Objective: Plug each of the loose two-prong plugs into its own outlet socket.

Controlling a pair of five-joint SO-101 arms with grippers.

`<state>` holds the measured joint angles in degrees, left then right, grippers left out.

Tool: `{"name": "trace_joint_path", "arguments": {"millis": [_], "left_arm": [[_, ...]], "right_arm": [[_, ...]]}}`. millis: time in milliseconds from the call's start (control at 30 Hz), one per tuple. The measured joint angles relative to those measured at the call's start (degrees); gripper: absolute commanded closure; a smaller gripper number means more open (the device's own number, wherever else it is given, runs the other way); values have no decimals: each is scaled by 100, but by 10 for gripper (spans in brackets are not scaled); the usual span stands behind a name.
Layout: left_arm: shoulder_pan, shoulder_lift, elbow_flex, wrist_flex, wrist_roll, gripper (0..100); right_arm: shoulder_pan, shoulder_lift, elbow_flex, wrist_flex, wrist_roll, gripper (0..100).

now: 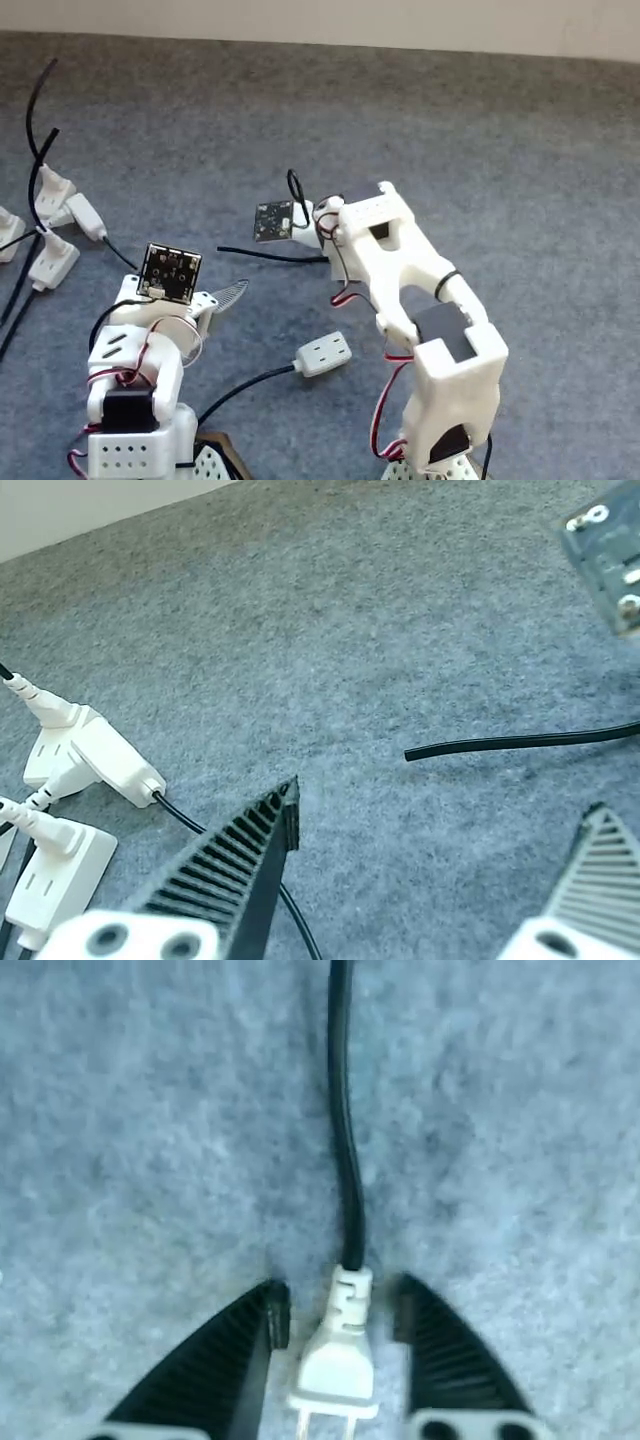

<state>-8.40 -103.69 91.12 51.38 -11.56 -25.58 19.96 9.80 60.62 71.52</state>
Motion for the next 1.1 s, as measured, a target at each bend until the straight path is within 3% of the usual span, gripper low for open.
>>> {"name": "trace_joint_path", "arguments": {"millis": [167,333,500,667,867,1100], "left_arm": [[0,0,0,0,0,596],[0,0,0,0,0,596],[0,0,0,0,0,596],[0,18,-352,396,0,596],[9,1125,-1363,888,0,596],[9,3684,-3042,1011,0,591]], "right_arm": [[0,185,-79,0,176,991],[0,202,-141,18,-220,993],[-9,360,-862,1046,-413,993],[-62,413,-2585,2444,-2101,993],[-369,413,-4308,3165,-4229,993],[-1125,413,-5864,3771,-5345,993]]}}
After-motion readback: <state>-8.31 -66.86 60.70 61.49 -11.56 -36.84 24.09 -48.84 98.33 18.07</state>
